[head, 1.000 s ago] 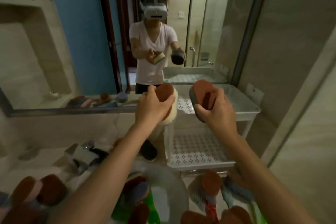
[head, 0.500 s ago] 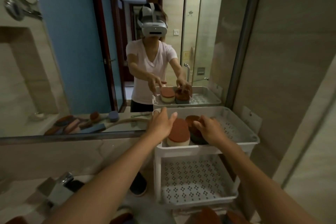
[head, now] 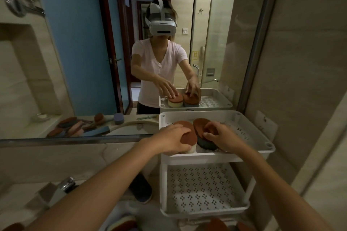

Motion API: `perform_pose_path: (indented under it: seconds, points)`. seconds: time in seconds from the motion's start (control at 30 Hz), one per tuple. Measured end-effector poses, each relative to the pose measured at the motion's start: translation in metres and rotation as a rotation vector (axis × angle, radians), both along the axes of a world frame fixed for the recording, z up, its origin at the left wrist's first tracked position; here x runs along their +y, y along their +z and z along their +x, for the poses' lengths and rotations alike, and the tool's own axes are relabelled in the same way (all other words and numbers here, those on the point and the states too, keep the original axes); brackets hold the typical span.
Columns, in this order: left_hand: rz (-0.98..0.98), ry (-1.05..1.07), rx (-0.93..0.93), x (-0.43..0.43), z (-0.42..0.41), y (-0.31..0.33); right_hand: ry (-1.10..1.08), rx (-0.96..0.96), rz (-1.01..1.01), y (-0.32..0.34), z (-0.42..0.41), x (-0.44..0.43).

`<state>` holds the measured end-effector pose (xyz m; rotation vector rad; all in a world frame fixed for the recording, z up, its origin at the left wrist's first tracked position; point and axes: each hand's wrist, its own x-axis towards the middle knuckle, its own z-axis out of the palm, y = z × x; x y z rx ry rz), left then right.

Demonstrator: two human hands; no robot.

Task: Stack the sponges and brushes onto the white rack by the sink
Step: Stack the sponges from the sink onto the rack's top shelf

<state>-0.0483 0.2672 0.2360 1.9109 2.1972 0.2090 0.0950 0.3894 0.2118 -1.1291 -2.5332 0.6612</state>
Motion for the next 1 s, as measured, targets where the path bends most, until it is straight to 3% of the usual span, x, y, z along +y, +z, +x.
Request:
perform_pose_path:
  seconds: [0.3, 0.77, 0.87, 1.0]
  points:
    - [-0.056, 0.086, 0.056, 0.017, -0.026, -0.009, 0.068, 0.036, -0.212, -0.001, -0.018, 0.006]
    - [-0.031, 0.121, 0.053, 0.022, -0.024, -0.022, 0.078, -0.005, -0.162, -0.006, -0.031, 0.009]
    - [-0.011, 0.139, -0.003, 0.021, -0.022, -0.02, 0.055, -0.004, -0.094, -0.005, -0.028, 0.006]
    - [0.141, 0.264, -0.224, 0.012, -0.017, -0.018, 0.09, 0.195, 0.049, 0.005, -0.016, -0.016]
